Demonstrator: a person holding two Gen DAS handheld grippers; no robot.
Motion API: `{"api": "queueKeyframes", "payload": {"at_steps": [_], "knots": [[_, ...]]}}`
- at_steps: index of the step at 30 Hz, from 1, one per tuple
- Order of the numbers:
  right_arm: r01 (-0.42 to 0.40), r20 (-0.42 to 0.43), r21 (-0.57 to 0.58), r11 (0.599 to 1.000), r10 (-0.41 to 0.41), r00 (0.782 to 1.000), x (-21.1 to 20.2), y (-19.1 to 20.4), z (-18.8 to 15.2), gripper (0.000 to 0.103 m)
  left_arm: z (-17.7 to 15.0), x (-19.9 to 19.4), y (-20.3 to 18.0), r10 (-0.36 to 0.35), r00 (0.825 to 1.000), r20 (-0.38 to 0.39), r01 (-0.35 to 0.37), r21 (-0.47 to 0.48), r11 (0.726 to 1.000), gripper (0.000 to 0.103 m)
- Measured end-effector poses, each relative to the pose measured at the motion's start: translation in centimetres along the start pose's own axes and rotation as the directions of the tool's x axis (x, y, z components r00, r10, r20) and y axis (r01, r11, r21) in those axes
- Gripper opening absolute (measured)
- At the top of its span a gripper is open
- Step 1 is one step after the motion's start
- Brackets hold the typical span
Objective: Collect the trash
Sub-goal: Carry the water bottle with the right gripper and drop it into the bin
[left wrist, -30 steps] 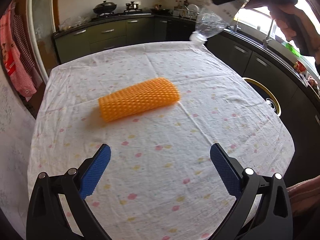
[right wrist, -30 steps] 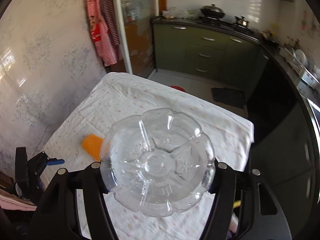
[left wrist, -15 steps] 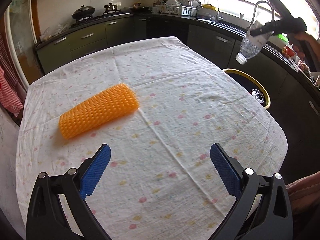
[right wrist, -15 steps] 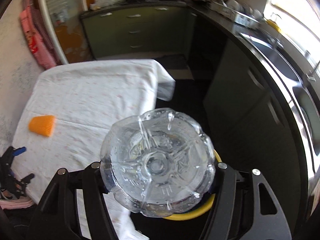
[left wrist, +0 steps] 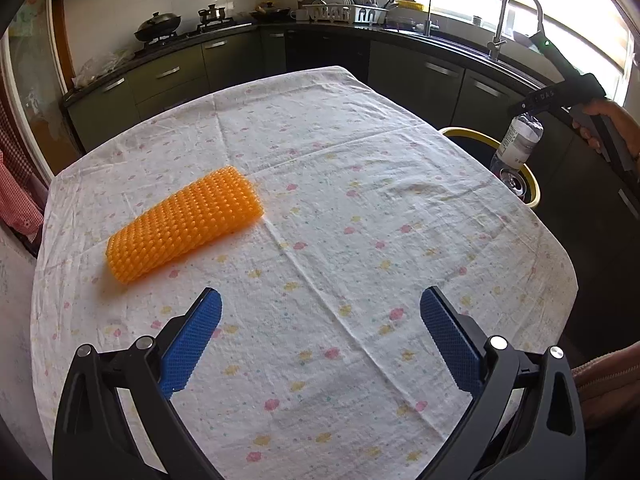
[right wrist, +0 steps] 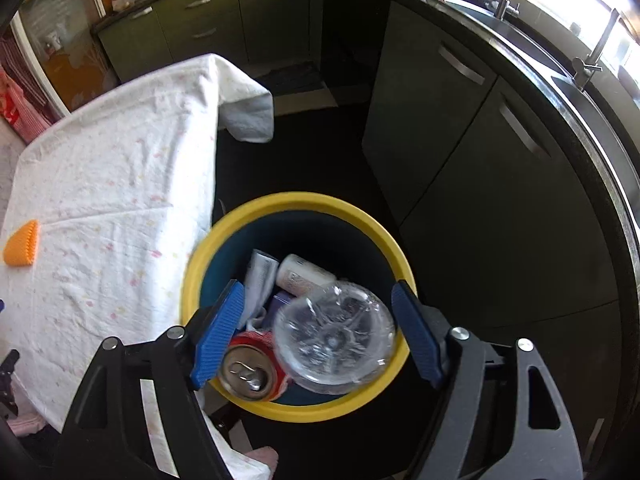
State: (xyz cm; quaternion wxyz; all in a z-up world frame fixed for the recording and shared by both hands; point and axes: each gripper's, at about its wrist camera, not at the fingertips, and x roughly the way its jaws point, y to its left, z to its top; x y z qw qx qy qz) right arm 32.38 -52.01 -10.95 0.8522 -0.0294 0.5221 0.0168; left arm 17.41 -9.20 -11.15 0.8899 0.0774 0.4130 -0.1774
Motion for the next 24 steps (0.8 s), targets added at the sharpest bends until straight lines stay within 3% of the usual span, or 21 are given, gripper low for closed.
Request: {"api": "queueKeyframes", "payload": {"at_steps": [5, 10, 14, 16, 18, 20, 24], "knots": [[-0.012, 0.082, -0.049, 0.999, 0.016, 0.996, -2.7, 2.7, -0.8, 0.079, -0.1, 0.2, 0.4, -0.011, 1.000, -0.003, 0.011, -0.016, 1.000, 0.098], [0.077, 0.111, -0.066, 0.995, -0.070, 0.991, -3.7, 4.0, -1.5, 0.079, -0.5, 0.3, 0.6, -0.014, 1.000, -0.004, 0.014, -0.012, 1.000, 0.098], [0.083, 0.093, 0.030, 0.996, -0.085, 0.992, -2.5, 2.0, -3.5, 0.079, -0.7, 0.4, 1.0, -0.017, 1.000, -0.008, 0.016, -0.029, 0.999, 0.098], [0.072, 0.146, 0.092, 0.993, -0.085, 0.986, -3.3, 0.7, -5.2, 0.080, -0.7, 0.5, 1.2, -0.017, 1.000, -0.012, 0.017, -0.031, 0.999, 0.098], [0.030, 0.204, 0.170, 0.985, -0.065, 0.977, -3.8, -0.9, -7.3, 0.086, -0.7, 0.6, 1.2, -0.020, 1.000, -0.013, 0.020, -0.031, 0.999, 0.098], [-0.036, 0.280, 0.257, 0.966, -0.039, 0.959, -3.9, -2.4, -10.0, 0.087, -0.7, 0.7, 1.1, -0.030, 0.999, -0.013, 0.029, -0.032, 0.999, 0.098], [-0.073, 0.367, 0.294, 0.953, -0.042, 0.929, -3.7, -2.7, -14.4, 0.087, -0.3, 1.0, 0.5, -0.031, 0.999, -0.024, 0.031, -0.006, 1.000, 0.098]]}}
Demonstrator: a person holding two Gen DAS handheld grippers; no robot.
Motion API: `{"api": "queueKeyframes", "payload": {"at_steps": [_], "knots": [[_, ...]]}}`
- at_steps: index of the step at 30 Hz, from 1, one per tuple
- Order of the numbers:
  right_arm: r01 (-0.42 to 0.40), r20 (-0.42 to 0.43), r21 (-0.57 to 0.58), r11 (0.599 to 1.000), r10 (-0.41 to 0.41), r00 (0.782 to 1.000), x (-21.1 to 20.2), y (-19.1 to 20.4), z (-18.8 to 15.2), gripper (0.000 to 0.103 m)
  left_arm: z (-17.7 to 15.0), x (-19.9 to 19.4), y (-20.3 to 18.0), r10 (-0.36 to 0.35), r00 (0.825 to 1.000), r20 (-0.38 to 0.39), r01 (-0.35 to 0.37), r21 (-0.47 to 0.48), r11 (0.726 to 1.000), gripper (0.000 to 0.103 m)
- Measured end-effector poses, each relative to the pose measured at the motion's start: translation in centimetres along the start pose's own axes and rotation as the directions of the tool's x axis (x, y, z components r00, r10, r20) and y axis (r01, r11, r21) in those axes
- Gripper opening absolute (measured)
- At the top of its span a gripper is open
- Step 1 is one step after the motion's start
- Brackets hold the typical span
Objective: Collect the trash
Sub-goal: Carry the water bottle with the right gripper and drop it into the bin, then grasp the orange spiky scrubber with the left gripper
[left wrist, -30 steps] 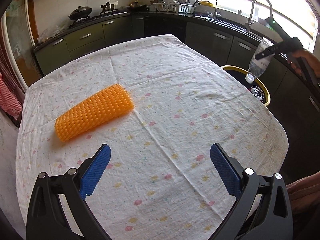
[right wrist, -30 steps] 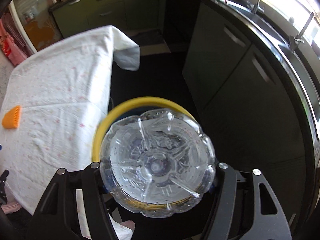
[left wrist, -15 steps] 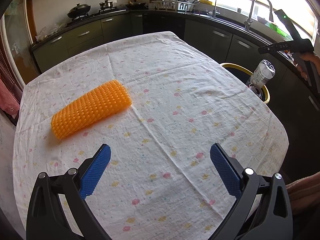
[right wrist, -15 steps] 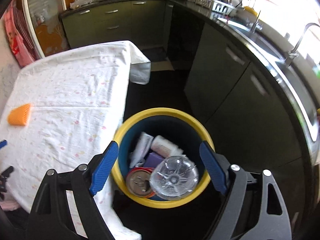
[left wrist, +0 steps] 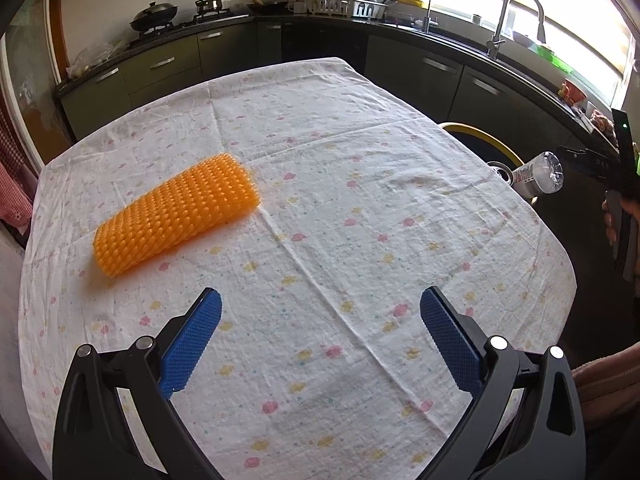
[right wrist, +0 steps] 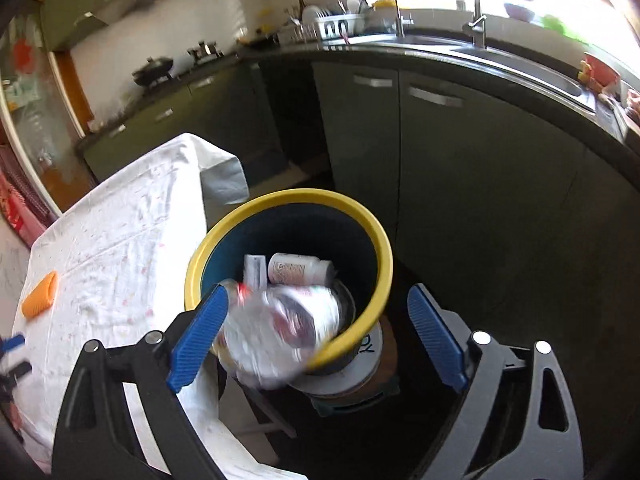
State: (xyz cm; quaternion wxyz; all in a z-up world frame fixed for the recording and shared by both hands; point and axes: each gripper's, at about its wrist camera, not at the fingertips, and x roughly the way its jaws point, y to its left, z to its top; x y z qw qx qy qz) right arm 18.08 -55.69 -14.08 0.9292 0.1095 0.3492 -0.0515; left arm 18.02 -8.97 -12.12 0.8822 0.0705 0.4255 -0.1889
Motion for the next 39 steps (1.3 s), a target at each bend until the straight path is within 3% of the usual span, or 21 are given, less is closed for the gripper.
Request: {"api": "queueKeyframes", "payload": {"at_steps": [4, 6, 10, 12, 15, 18, 23, 27, 29, 32, 35, 39], "knots": [[-0.050, 0.066, -0.012, 0.999, 0.051, 0.997, -1.5, 0.4, -1.8, 0.087, 0.5, 0.0, -0.6, 0.005, 1.000, 0.003, -0.005, 0.012, 1.000, 0.098], [-0.041, 0.054, -0.095, 0.995, 0.046, 0.997, -1.2, 1.9, -2.5, 0.087, 0.5, 0.1, -0.8, 0.003, 1.000, 0.000, -0.003, 0.015, 1.000, 0.098], [0.074, 0.033, -0.202, 0.977, -0.068, 0.997, 1.1, 3.7, -3.2, 0.088, 0.3, 0.2, -1.5, 0.009, 1.000, -0.010, -0.009, 0.040, 0.999, 0.098], [0.089, 0.017, -0.201, 0.976, -0.088, 0.996, 2.3, 3.6, -2.8, 0.079, 0.2, 0.1, -1.5, 0.014, 1.000, -0.010, -0.013, 0.046, 0.999, 0.098], [0.107, 0.017, -0.200, 0.974, -0.106, 0.994, 3.5, 3.2, -1.3, 0.062, 0.3, 0.1, -1.2, 0.022, 1.000, -0.011, -0.022, 0.040, 0.999, 0.098], [0.085, 0.016, -0.183, 0.979, -0.083, 0.996, 5.1, 2.7, 1.7, 0.061, 0.3, 0.2, -1.0, 0.020, 1.000, -0.013, -0.020, 0.029, 0.999, 0.098], [0.053, -0.076, -0.173, 0.983, -0.067, 0.995, 9.5, 2.4, 7.4, 0.061, 0.2, 0.4, -1.3, 0.024, 1.000, -0.020, -0.023, 0.045, 0.999, 0.098], [0.080, -0.196, -0.239, 0.968, -0.129, 0.972, 13.3, 3.5, 10.0, 0.061, 0.3, 0.5, -1.2, 0.026, 0.999, -0.021, -0.026, 0.043, 0.999, 0.098], [0.120, -0.254, -0.312, 0.942, -0.204, 0.946, 15.2, 4.2, 9.9, 0.062, 0.3, 0.7, -0.9, 0.022, 1.000, -0.022, -0.021, 0.029, 0.999, 0.098], [0.123, -0.324, -0.309, 0.943, -0.226, 0.919, 16.5, 4.0, 9.0, 0.074, 0.2, 0.8, -0.6, 0.017, 1.000, -0.022, -0.017, 0.026, 1.000, 0.098], [0.160, -0.246, -0.249, 0.955, -0.222, 0.944, 14.3, 3.5, 9.0, 0.080, 0.0, 1.0, -0.1, 0.024, 0.999, -0.023, -0.023, 0.036, 0.999, 0.098], [0.134, -0.150, -0.183, 0.974, -0.162, 0.975, 9.9, 4.1, 8.4, 0.081, 0.1, 1.0, 0.7, 0.022, 1.000, -0.015, -0.021, 0.058, 0.998, 0.098]]}}
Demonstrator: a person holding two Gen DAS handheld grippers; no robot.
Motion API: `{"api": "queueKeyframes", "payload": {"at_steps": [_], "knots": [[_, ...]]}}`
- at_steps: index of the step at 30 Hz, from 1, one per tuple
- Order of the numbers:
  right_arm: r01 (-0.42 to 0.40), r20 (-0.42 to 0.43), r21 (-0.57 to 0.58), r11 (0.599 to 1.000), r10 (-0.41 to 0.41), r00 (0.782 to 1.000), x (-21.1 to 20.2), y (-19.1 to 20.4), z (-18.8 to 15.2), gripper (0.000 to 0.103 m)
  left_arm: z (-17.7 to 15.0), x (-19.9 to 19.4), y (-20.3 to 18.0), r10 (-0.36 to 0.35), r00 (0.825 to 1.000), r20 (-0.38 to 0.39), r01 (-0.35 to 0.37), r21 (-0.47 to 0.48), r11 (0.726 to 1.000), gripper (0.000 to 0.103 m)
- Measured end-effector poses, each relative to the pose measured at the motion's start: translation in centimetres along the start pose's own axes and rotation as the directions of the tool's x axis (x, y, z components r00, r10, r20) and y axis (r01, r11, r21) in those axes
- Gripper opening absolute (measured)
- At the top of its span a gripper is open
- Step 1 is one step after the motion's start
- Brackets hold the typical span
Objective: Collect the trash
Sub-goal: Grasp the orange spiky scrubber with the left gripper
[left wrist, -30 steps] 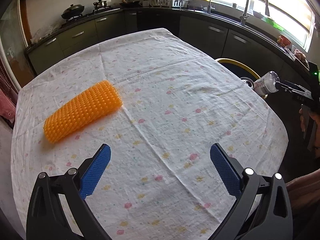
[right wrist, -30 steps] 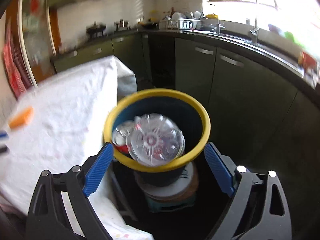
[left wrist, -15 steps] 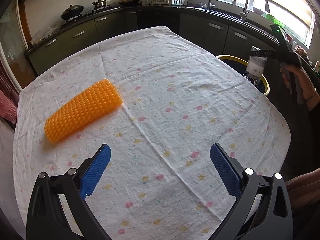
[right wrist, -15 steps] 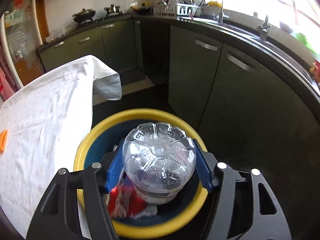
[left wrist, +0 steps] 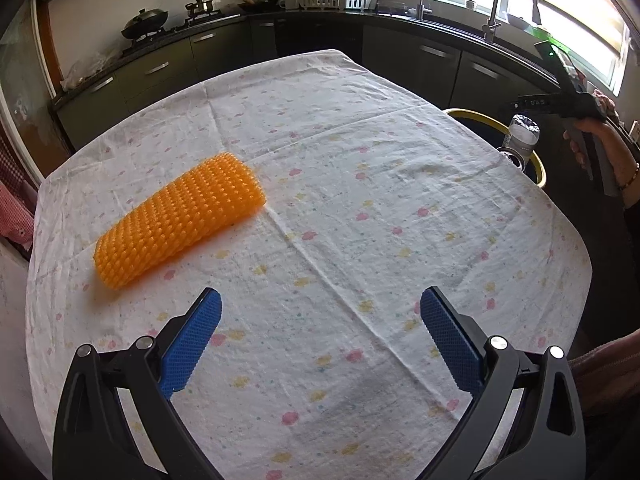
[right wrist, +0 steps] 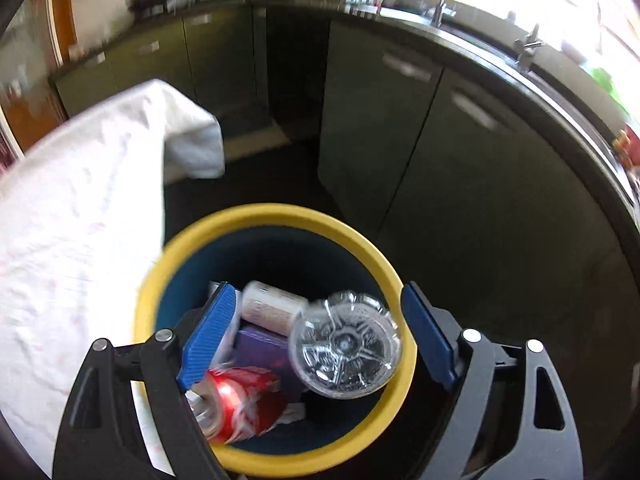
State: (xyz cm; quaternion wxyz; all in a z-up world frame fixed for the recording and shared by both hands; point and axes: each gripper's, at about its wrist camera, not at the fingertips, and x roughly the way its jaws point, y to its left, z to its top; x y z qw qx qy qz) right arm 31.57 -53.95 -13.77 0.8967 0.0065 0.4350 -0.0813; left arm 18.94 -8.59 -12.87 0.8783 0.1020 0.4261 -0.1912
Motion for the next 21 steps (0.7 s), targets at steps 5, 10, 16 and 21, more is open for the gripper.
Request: {"api": "queueKeyframes", "payload": {"at_steps": [5, 10, 16, 21], "knots": [[-0.116, 0.133, -0.003, 0.993, 0.116, 0.984, -5.8, 2.1, -2.3, 0.088, 0.7, -0.8, 1.3, -0.006, 0.999, 0.046, 0.002, 0.092, 0.996, 0.098], [-0.225, 0.154, -0.044, 0.973, 0.229, 0.961, -8.3, 4.8, -4.3, 0.089, 2.4, -0.6, 3.8, 0.033, 0.995, 0.092, -0.057, 0.272, 0.961, 0.098], [-0.296, 0.105, -0.091, 0.951, 0.304, 0.947, -8.7, 8.1, -6.1, 0.089, 5.3, 2.3, 8.5, -0.015, 0.999, 0.039, 0.000, 0.368, 0.930, 0.098], [-0.326, 0.046, -0.090, 0.941, 0.331, 0.943, -7.6, 9.9, -7.3, 0.089, 6.8, 4.7, 11.6, -0.146, 0.987, -0.059, 0.158, 0.366, 0.917, 0.098]]}}
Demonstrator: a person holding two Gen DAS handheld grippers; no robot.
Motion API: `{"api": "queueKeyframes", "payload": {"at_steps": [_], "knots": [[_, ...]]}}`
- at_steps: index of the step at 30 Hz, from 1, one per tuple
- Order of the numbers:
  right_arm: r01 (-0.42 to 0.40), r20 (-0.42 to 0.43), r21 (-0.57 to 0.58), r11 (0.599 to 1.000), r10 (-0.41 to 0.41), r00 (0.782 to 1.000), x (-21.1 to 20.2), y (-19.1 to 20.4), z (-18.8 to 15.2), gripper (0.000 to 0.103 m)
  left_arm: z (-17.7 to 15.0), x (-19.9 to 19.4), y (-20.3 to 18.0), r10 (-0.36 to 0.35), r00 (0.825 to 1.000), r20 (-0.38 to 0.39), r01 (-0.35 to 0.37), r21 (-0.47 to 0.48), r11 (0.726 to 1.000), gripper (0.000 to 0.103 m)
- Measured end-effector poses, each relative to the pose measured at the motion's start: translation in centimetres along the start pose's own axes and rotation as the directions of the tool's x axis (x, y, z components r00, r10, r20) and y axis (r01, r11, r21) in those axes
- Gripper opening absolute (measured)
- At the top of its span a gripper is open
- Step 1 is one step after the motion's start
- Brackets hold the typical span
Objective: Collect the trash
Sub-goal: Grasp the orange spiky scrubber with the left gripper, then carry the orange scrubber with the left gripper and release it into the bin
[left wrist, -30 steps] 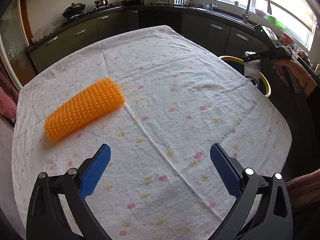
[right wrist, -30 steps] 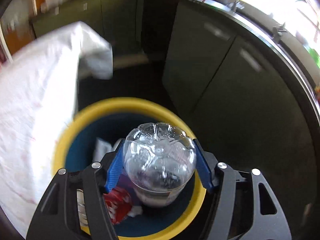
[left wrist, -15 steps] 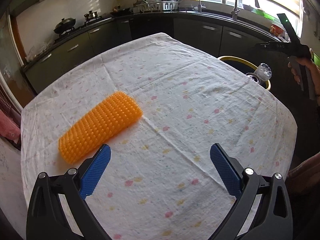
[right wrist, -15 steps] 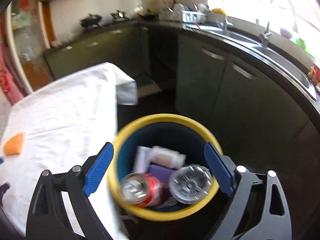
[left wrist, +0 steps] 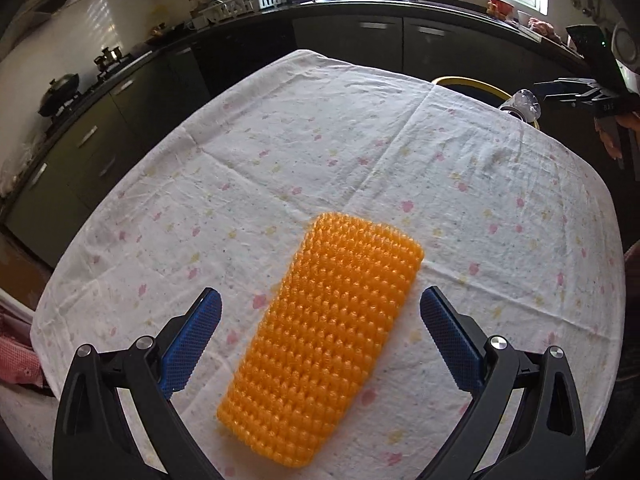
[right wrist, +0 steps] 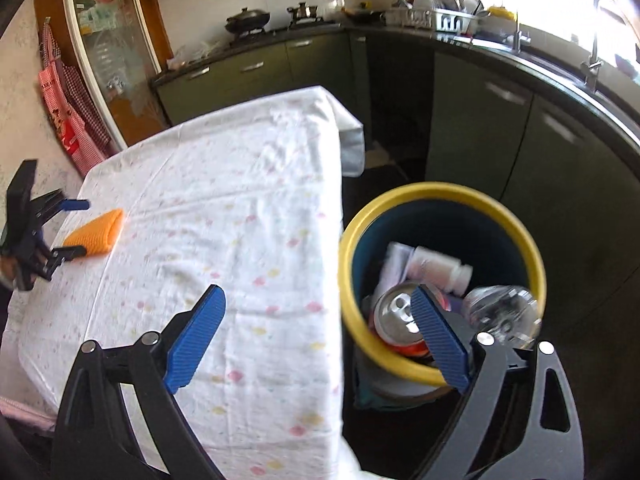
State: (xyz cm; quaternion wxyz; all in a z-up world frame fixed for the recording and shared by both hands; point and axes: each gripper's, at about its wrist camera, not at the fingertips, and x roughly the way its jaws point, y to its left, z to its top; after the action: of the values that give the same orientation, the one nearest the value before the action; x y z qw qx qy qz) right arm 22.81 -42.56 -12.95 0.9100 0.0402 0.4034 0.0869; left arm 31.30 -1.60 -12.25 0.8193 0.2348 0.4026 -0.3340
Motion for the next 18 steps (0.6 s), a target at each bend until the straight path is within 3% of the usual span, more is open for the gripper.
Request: {"api": "queueKeyframes", "payload": {"at_steps": [3, 10, 13, 15, 18], "knots": [[-0.025, -0.020, 0.015, 1.000, 0.025, 0.999, 0.7, 0.3, -0.5, 0.089, -0.2, 0.8, 0.3, -0.072, 0.997, -0.027, 0.072, 0.006, 0.997, 0.098], [-0.058, -0.033, 0.018, 0.998, 0.058, 0.998, 0.8, 1.5, -0.6, 0.090, -0.8, 2.1, 0.4, -0.110, 0.991, -0.075, 0.110, -0.001, 0.994, 0.094], [-0.072, -0.036, 0.020, 0.997, 0.073, 0.997, 0.7, 1.8, -0.7, 0.090, -0.9, 1.7, 0.8, -0.102, 0.993, -0.052, 0.100, -0.027, 0.995, 0.079], [-0.079, -0.037, 0.026, 0.997, 0.080, 0.996, 0.7, 1.9, -0.8, 0.090, -0.9, 1.3, 1.1, -0.107, 0.994, -0.039, 0.105, -0.053, 0.993, 0.063], [-0.089, -0.037, 0.040, 0.995, 0.090, 0.995, 0.6, 1.7, -1.0, 0.090, -0.9, 0.7, 0.9, -0.106, 0.994, -0.037, 0.102, -0.080, 0.992, 0.052]]}}
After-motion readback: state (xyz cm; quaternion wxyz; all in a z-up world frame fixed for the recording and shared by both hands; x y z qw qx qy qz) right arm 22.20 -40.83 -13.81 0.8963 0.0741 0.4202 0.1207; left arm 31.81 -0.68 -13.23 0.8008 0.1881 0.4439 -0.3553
